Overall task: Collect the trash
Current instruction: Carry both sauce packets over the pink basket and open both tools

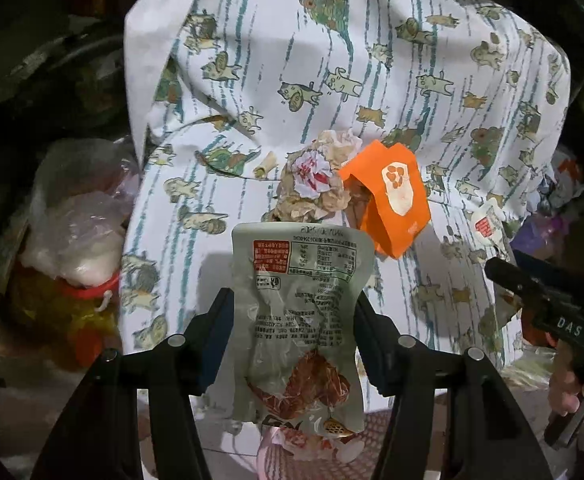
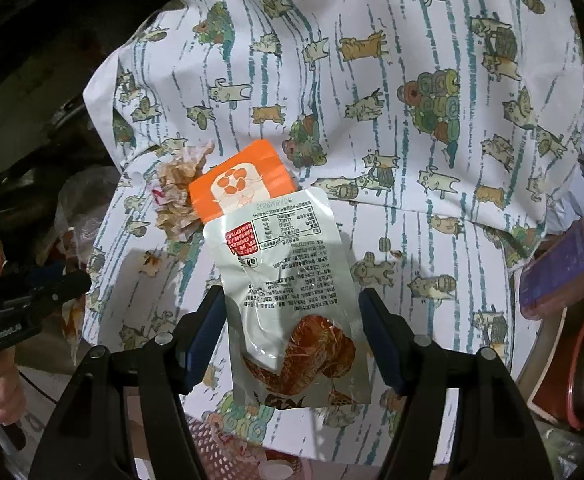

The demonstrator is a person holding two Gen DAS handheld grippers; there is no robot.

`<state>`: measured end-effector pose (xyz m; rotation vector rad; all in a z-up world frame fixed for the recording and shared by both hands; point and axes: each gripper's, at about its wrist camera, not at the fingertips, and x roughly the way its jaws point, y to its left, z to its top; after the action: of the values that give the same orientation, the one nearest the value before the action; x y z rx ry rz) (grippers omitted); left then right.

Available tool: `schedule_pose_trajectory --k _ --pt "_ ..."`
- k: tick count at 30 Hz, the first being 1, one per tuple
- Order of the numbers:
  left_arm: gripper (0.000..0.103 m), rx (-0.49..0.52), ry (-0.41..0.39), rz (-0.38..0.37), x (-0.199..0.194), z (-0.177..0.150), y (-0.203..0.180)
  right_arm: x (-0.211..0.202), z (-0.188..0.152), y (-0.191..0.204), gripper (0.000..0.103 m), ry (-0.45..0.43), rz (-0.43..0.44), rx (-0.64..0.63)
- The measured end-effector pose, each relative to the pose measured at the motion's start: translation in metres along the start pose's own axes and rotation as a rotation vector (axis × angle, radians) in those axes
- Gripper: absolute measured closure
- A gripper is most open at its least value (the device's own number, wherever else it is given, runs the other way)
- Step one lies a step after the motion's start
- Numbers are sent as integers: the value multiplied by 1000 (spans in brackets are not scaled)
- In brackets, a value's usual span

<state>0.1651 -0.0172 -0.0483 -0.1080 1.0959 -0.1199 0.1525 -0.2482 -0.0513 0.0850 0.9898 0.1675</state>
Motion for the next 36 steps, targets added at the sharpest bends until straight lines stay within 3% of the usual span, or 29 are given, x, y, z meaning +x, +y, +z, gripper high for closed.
schedule_pose_trajectory --k 5,8,12,17,22,28,33,36 --pt "43 95 -146 79 -62 -11 -15 -36 -5 14 37 -51 11 -25" --pt "43 131 -195 133 -101 -21 -29 -64 -11 23 37 -67 86 11" --pt "43 133 -215 5 -146 -46 -44 -96 -31 34 37 -81 188 70" --pt "43 108 -225 -35 -169 -76 -52 -120 -62 37 37 -44 343 186" --pt "43 33 -132 -104 -153 -106 -46 -119 -94 37 36 27 441 264" --pt "43 -34 58 -155 -102 -131 -35 -84 -128 35 36 153 426 330" --pt "43 -67 202 -121 -50 -147 -27 -38 -150 28 36 275 337 330" --pt "42 -99 267 -123 -26 -155 -20 -11 -165 21 36 362 336 362"
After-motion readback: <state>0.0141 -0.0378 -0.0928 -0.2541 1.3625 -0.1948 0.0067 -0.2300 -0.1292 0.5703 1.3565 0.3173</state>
